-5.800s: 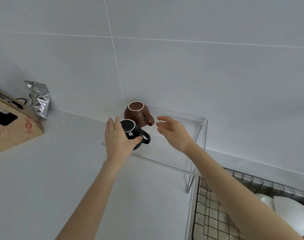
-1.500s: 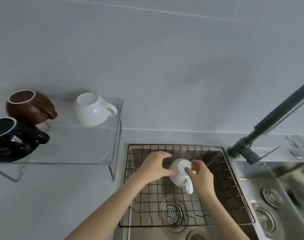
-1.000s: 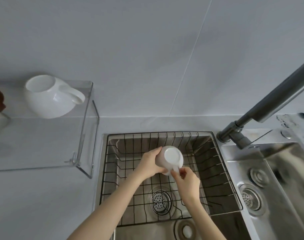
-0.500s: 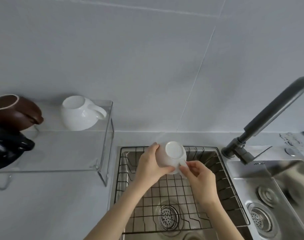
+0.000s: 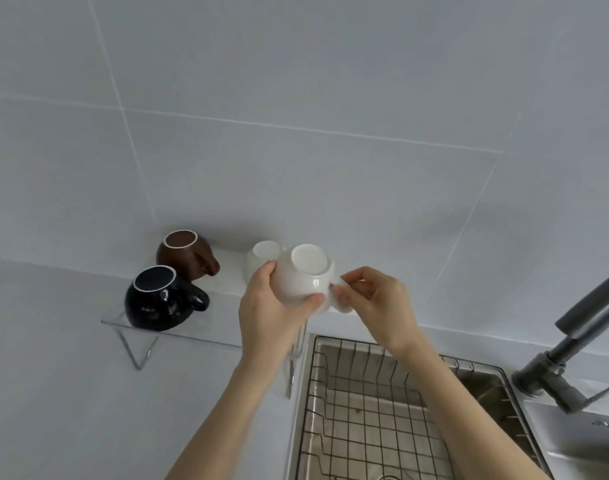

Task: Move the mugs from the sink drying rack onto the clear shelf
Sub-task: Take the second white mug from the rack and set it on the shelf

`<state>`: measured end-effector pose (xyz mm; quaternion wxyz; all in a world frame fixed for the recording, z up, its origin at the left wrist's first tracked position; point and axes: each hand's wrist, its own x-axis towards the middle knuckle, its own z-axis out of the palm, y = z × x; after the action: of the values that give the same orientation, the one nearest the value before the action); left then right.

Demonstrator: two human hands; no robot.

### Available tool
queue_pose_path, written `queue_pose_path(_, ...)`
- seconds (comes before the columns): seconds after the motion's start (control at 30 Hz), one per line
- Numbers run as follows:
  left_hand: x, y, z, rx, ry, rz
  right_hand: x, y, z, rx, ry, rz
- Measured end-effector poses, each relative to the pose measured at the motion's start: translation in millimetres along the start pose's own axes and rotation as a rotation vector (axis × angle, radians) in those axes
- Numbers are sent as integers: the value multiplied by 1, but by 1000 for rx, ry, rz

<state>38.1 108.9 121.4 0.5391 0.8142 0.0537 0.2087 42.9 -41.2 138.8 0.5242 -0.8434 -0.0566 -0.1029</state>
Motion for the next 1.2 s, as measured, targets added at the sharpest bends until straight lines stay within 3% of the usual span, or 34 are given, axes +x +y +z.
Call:
queue_pose_path(0.3,11,-47,-37,9,92,-182,27,-1,59,-45,-229,-23)
queue_pose_path(1.2,4,-79,-37,135,13,-159,31,22,82,-32,-351,-3)
